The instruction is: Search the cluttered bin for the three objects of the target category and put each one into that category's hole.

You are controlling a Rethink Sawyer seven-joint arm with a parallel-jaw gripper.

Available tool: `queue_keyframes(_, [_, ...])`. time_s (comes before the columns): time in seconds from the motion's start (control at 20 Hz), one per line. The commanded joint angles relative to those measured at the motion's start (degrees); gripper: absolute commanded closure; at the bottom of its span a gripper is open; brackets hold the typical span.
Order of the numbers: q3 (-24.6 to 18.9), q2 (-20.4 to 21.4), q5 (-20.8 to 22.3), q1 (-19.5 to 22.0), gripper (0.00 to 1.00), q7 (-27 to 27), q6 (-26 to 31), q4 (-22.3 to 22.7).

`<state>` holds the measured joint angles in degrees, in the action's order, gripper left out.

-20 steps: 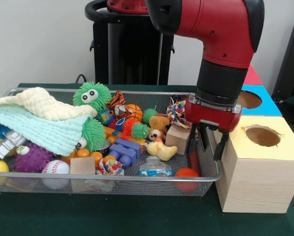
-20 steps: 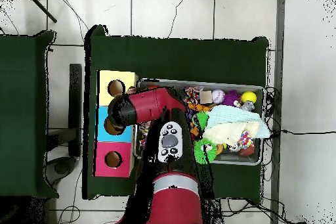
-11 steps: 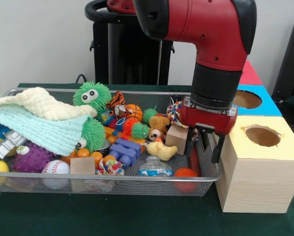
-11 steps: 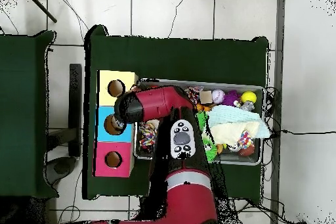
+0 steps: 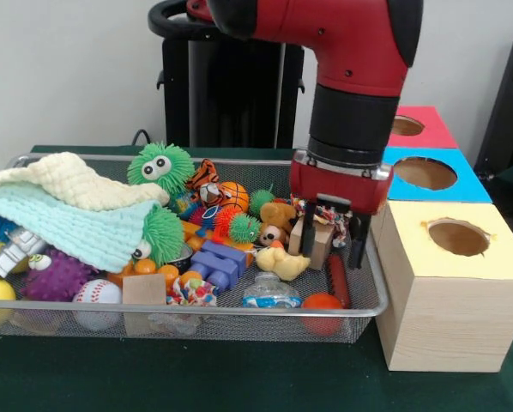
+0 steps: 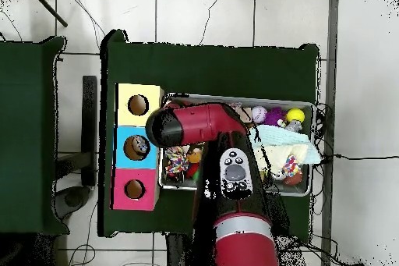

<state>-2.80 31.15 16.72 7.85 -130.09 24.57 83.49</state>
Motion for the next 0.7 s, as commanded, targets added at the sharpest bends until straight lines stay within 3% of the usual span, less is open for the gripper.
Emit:
queue_keyframes(0.05, [-3.1,3.3,2.8,2.2,0.00,6.2,5.3,4.1])
queue_keyframes(0.3, [-0.8,6.2,3.1,2.3,0.00,5.1,6.3,5.2])
queue_keyframes(0.45, [0.1,6.7,4.1,1.3,0.00,6.2,8.1,3.6])
queue_keyframes(0.7, [-3.5,3.7,6.2,3.2,0.00,12.3,8.1,0.2])
